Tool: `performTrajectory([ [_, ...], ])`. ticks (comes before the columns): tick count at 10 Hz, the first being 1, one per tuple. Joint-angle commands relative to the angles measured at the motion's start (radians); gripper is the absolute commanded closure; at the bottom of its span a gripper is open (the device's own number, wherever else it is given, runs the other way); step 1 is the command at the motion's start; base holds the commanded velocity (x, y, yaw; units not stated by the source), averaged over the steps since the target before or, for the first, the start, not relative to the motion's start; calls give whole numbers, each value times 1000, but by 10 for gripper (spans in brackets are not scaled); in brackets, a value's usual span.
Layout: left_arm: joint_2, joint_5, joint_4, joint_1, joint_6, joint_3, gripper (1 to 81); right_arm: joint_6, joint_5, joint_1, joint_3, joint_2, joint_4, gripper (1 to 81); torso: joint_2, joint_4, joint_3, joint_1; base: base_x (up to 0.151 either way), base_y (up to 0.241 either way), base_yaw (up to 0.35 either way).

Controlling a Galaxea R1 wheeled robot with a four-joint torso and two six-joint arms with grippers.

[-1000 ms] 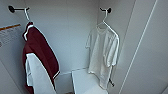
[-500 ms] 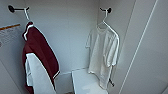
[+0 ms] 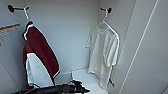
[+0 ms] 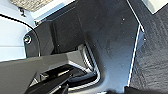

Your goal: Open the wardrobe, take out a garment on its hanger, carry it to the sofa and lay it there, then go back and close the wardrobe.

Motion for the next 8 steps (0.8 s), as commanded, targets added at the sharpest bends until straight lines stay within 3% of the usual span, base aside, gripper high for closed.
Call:
performTrajectory([
  [1, -3, 53, -25, -326, -186, 19, 10, 4, -47, 39, 2, 4, -4, 10, 0, 0, 0, 0, 0, 0, 0],
  [8, 99, 54, -42, -688, -549, -67, 10, 2, -47, 34, 10, 7, -2, 10, 0, 0, -1, 1, 0, 0, 0],
])
